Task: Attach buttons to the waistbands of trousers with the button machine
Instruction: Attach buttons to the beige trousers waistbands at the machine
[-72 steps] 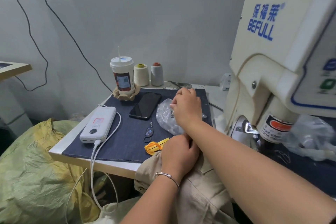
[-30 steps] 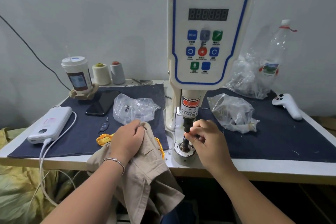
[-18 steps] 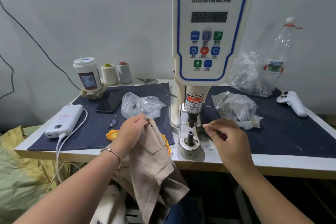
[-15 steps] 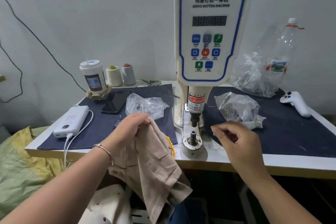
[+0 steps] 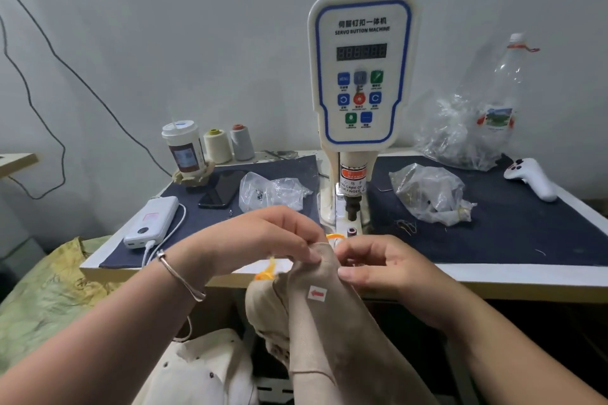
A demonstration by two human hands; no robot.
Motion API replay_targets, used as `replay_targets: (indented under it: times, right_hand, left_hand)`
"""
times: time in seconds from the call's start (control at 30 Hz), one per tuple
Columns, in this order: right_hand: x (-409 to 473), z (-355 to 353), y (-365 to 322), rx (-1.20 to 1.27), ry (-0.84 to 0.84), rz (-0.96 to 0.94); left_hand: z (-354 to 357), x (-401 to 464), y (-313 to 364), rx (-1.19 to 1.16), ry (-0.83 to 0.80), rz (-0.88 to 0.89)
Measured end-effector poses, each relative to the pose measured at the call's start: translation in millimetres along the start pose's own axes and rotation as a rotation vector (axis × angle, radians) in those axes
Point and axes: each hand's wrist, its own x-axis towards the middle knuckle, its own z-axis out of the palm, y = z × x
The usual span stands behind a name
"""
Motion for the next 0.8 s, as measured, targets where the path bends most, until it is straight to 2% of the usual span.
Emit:
replay_targets:
  times: [0.1, 0.3, 0.43, 0.63, 0.8]
  right_hand:
    - [-13, -12, -5, -0.036, -0.042, 0.030]
    - [-37, -34, -18, 0.043, 0.040, -0.168]
    - [-44, -37, -28, -0.134, 0.016, -0.167]
    - [-54, -53, -26, 0.186, 0.008, -0.061]
    - [-49, -64, -18, 0.088, 0.080, -0.124]
  left_hand:
    - [6, -2, 4, -0.024, -0.048, 0.043]
    - [23, 5, 4, -0.186, -0.063, 0.176]
    - [37, 18, 1, -0.201, -0.045, 0.213]
    - [38, 24, -5, -0.178, 0.016, 0.287]
    - [40, 28, -24, -0.330, 0.024, 0.269]
